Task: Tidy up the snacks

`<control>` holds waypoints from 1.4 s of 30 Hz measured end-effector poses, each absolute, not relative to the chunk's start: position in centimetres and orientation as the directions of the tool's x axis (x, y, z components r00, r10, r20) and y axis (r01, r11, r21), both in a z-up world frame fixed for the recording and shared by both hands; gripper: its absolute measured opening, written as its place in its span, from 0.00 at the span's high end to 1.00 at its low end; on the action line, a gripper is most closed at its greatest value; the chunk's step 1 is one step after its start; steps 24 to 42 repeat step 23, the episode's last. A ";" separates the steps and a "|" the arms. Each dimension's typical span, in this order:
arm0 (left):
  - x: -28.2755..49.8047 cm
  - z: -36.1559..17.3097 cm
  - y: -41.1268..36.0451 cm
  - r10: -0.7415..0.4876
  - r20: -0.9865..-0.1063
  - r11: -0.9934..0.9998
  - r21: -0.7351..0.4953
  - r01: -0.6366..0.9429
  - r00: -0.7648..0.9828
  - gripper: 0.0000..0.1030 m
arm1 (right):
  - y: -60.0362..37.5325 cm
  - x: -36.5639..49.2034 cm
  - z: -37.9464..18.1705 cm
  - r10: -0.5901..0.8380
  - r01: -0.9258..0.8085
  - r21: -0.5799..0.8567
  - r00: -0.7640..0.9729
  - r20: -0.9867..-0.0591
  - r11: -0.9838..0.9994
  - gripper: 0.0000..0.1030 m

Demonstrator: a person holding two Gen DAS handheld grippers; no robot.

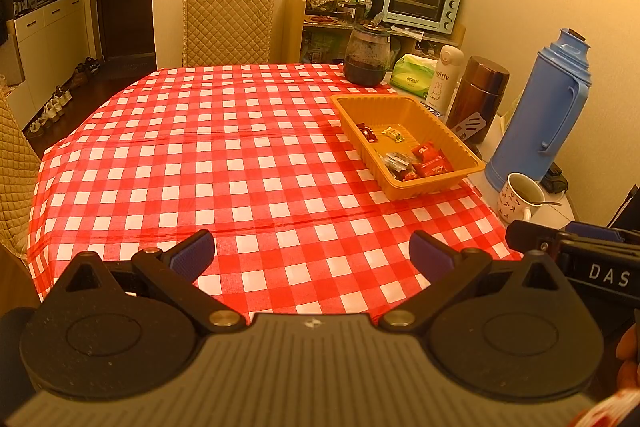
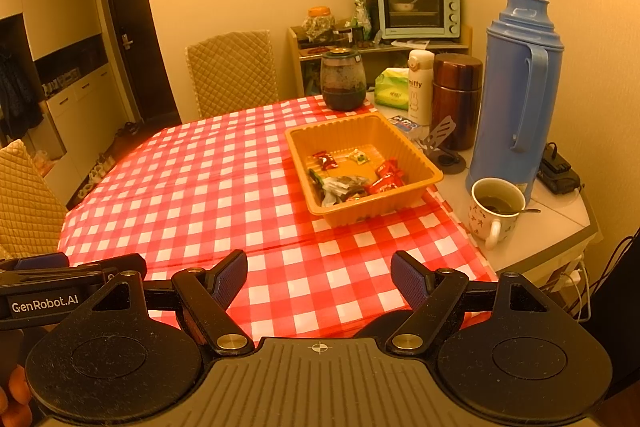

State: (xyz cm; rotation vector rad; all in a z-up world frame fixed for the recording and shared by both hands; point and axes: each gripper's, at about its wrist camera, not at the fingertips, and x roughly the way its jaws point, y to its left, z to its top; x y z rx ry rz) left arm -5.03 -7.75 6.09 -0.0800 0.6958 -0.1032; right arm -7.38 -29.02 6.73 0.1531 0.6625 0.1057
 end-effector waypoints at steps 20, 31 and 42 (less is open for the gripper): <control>-5.2 5.9 -8.3 -0.125 -0.633 0.992 -0.103 0.076 0.764 0.00 | -29.0 -7.4 6.5 0.146 -0.047 0.178 0.784 -0.604 0.983 0.24; -5.3 5.8 -8.3 -0.132 -0.631 0.991 -0.108 0.082 0.765 0.00 | -28.9 -7.6 6.2 0.147 -0.045 0.182 0.786 -0.601 0.982 0.24; -5.3 5.8 -8.3 -0.132 -0.631 0.991 -0.108 0.082 0.765 0.00 | -28.9 -7.6 6.2 0.147 -0.045 0.182 0.786 -0.601 0.982 0.24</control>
